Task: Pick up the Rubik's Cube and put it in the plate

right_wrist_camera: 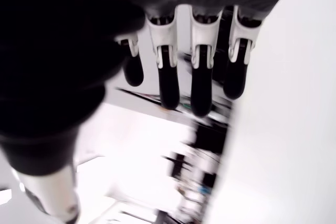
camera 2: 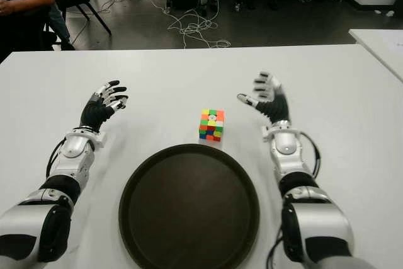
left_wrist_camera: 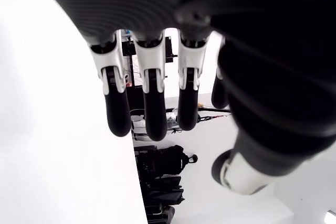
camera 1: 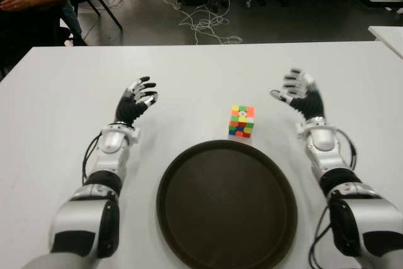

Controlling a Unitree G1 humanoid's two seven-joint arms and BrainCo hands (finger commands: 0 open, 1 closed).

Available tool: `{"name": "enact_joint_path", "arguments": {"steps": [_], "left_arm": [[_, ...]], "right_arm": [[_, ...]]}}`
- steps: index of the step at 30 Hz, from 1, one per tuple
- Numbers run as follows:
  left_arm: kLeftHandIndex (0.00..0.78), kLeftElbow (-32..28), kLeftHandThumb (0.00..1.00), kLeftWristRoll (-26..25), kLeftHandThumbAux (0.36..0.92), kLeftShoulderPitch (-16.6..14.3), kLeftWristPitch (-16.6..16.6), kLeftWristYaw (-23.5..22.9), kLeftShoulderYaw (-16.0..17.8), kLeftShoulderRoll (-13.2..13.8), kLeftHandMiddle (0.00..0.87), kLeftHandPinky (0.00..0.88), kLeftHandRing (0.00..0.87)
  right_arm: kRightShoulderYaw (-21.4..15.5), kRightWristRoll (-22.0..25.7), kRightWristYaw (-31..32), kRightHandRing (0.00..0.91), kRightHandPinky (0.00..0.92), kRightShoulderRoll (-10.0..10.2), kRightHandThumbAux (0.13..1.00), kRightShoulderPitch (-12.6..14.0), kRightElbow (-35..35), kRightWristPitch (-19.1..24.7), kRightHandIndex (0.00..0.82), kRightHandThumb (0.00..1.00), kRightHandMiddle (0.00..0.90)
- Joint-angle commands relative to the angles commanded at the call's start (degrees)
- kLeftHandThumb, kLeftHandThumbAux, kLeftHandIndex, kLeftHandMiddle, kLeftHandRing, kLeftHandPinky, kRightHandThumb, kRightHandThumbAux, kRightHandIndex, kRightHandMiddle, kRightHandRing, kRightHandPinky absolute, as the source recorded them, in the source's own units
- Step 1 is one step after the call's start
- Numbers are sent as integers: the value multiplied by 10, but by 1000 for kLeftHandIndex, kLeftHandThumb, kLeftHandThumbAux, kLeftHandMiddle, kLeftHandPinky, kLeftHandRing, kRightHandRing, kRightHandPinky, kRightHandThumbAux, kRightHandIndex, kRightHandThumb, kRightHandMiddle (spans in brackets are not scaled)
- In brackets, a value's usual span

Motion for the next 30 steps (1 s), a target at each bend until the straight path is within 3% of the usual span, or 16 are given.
{"name": "enact_joint_path", "arguments": {"steps": [6, 11, 18, 23, 30], "left_arm": [[187, 0, 80, 0, 786, 1, -3, 0, 0, 1, 251, 304, 263], [187, 2, 118, -1, 797, 0, -3, -1, 1, 1, 254, 313, 265], [191, 4, 107, -2, 790, 0, -2, -1, 2, 1, 257, 314, 268], [187, 2, 99, -3, 790, 0, -3, -3, 2, 0, 255, 313, 266], [182, 1, 90, -4, 776, 0, 1, 0, 3, -1, 249, 313, 268]], "right_arm": [[28, -61, -83, 261, 259, -10, 709, 19, -54, -43, 192, 0, 262], [41, -88, -117, 270, 274, -15, 692, 30, -86, -58, 199, 0, 265], [59, -134, -161, 267, 253, -31, 752, 42, -113, -101, 211, 0, 269], [84, -197, -211, 270, 270, -47, 808, 50, -136, -121, 206, 0, 266], [141, -246, -188, 266, 297, -61, 836, 36, -119, -118, 186, 0, 252]]}}
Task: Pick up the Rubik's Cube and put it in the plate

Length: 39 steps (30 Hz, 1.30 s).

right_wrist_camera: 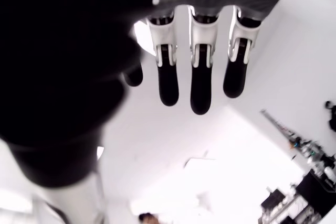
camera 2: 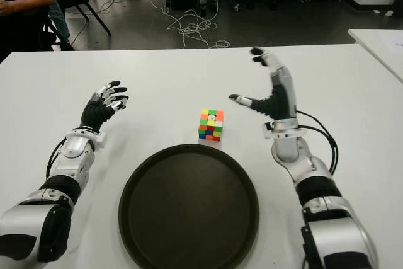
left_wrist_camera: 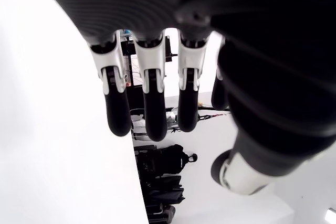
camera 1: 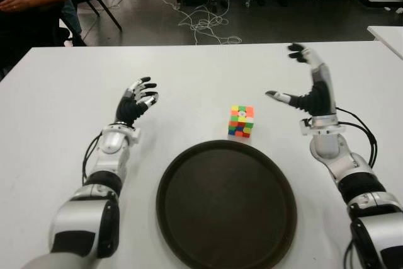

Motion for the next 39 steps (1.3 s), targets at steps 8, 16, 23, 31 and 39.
{"name": "enact_joint_path", "arguments": {"steps": [8, 16, 23, 31, 39], "left_arm": [[188, 0, 95, 2, 784, 0, -2, -1, -1, 1, 256, 315, 270], [195, -1, 118, 0, 780, 0, -3, -3, 0, 1, 258, 321, 271], [190, -2, 91, -4, 774, 1, -2, -7, 3, 0, 252, 315, 271], [185, -2, 117, -5, 772, 2, -4, -8, 4, -1, 251, 320, 269], [191, -4, 125, -6, 776, 3, -9, -11, 5, -1, 259, 324, 277]], "right_arm": [[60, -24, 99, 233, 243, -22, 743, -4, -4, 36, 172, 0, 219], [95, -43, 237, 194, 171, -56, 707, 16, -108, 138, 156, 0, 189], [107, -51, 305, 176, 131, -71, 696, 38, -189, 226, 150, 0, 179], [112, -54, 331, 181, 140, -73, 709, 52, -235, 277, 159, 0, 187], [120, -58, 343, 183, 137, -75, 720, 53, -246, 295, 152, 0, 190]]}}
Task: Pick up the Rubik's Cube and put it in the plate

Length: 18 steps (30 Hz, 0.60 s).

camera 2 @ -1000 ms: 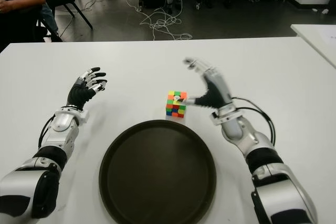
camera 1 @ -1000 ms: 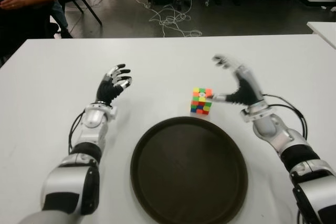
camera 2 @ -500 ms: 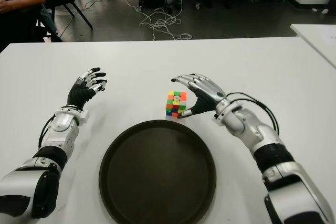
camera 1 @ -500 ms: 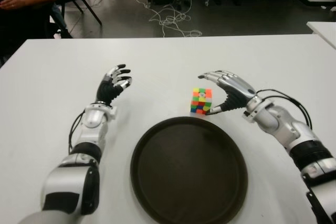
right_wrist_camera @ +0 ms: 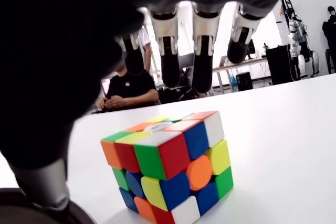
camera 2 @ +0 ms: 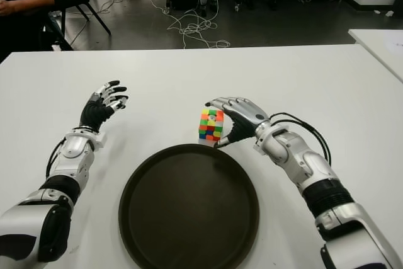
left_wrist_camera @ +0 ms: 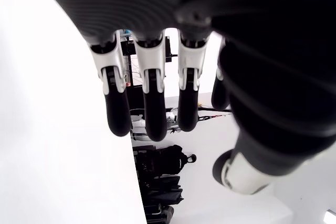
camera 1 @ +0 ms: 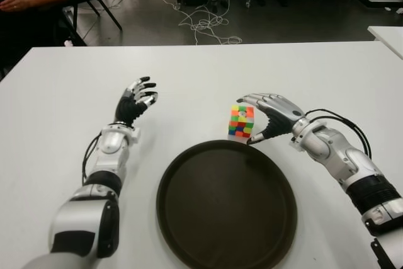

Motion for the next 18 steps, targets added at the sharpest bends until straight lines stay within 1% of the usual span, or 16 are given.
{"name": "enact_joint_path", "arguments": {"steps": [10, 18], "left_arm": [[196, -1, 111, 4, 776, 0, 5, 5, -3, 0, 257, 308, 266], [194, 0, 112, 7, 793, -1, 10, 10, -5, 2, 258, 312, 270]], "right_arm": [[5, 2, -2, 187, 150, -1, 732, 0, -1, 1, 157, 0, 194], [6, 0, -8, 191, 152, 1, 739, 0, 0, 5, 165, 0, 196]]}}
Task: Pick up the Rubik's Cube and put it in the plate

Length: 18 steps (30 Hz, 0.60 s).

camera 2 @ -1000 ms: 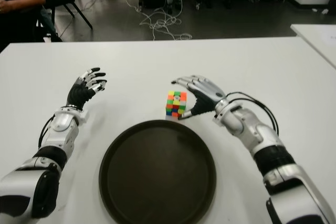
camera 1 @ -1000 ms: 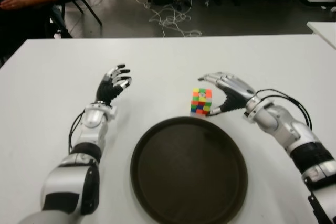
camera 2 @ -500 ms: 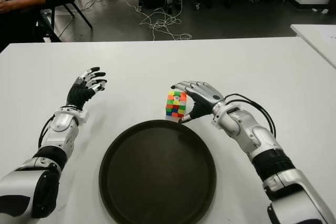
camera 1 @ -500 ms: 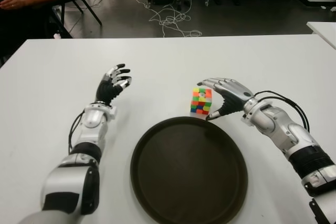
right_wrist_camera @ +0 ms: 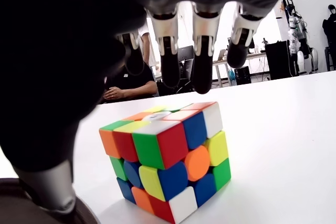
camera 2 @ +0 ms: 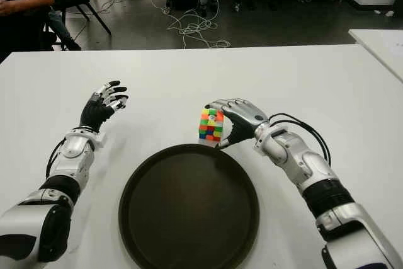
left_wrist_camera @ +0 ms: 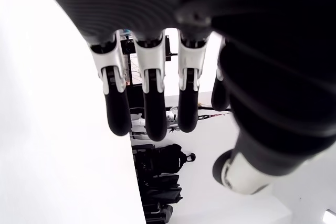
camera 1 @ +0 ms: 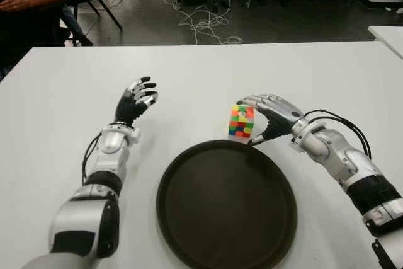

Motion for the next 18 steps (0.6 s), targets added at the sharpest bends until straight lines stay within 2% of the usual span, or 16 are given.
{"name": "enact_joint_path", "arguments": {"steps": [6, 13, 18], "left_arm": [[189, 0, 94, -2, 805, 0, 2, -4, 1, -1, 252, 302, 267], [185, 0, 103, -1, 805, 0, 2, -3, 0, -1, 251, 303, 263], [182, 0, 102, -2, 797, -1, 3, -4, 0, -1, 248, 307, 264]], "right_arm": [[1, 0, -5, 183, 135, 3, 735, 0, 3, 5, 160, 0, 189], [6, -3, -13, 194, 169, 7, 736, -5, 15, 6, 160, 0, 195], [14, -10, -31, 185, 145, 19, 724, -13, 44, 10, 158, 0, 190]]}}
